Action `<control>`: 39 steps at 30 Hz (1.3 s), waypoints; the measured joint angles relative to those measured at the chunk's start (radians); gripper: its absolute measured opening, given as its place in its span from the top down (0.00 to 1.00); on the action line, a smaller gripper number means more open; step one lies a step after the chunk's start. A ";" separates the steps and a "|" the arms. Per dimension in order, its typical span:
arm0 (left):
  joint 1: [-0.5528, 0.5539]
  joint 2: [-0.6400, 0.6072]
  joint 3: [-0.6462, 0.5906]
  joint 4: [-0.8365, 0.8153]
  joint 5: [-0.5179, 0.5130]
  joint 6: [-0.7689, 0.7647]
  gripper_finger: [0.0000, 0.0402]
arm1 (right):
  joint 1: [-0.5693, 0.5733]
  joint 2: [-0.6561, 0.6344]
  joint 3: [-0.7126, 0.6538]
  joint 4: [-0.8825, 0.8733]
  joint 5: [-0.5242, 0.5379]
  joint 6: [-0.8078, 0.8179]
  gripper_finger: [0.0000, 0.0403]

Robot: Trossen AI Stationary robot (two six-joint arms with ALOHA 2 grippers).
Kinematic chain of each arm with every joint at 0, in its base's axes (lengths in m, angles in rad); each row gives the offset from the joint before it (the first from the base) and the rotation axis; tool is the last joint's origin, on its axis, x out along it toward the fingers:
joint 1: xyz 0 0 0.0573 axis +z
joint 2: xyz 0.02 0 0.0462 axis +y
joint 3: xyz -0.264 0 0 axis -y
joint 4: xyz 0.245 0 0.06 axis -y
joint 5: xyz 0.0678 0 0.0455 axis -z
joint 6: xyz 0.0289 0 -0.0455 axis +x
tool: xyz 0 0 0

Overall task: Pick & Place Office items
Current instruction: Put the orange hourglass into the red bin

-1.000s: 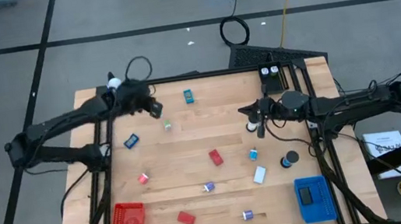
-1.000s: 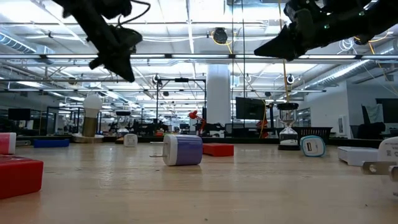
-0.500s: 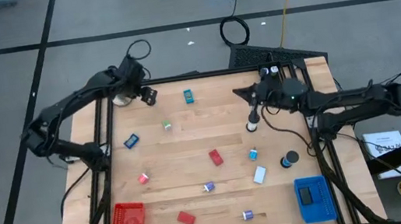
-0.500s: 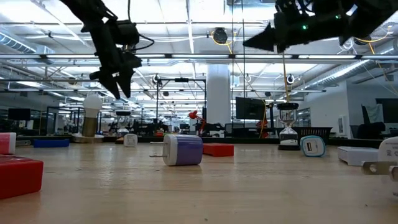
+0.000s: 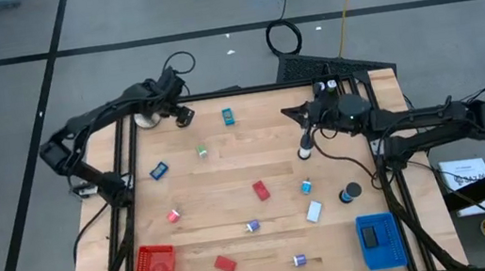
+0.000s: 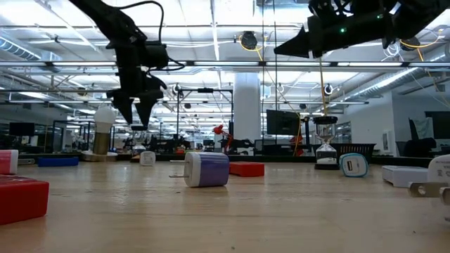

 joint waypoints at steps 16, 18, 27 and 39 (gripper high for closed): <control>0.066 0.119 0.000 0.085 0.060 0.021 0.17 | 0.058 0.000 0.000 0.040 0.002 -0.031 1.00; 0.062 0.131 0.000 0.085 0.059 0.031 0.19 | 0.058 0.000 0.000 0.039 0.002 -0.031 1.00; 0.034 0.130 0.000 0.061 0.015 0.022 0.49 | 0.058 0.000 0.000 0.009 0.002 -0.025 1.00; -0.101 -0.134 0.015 -0.155 0.037 0.034 0.49 | 0.058 0.000 -0.001 0.008 0.002 -0.022 1.00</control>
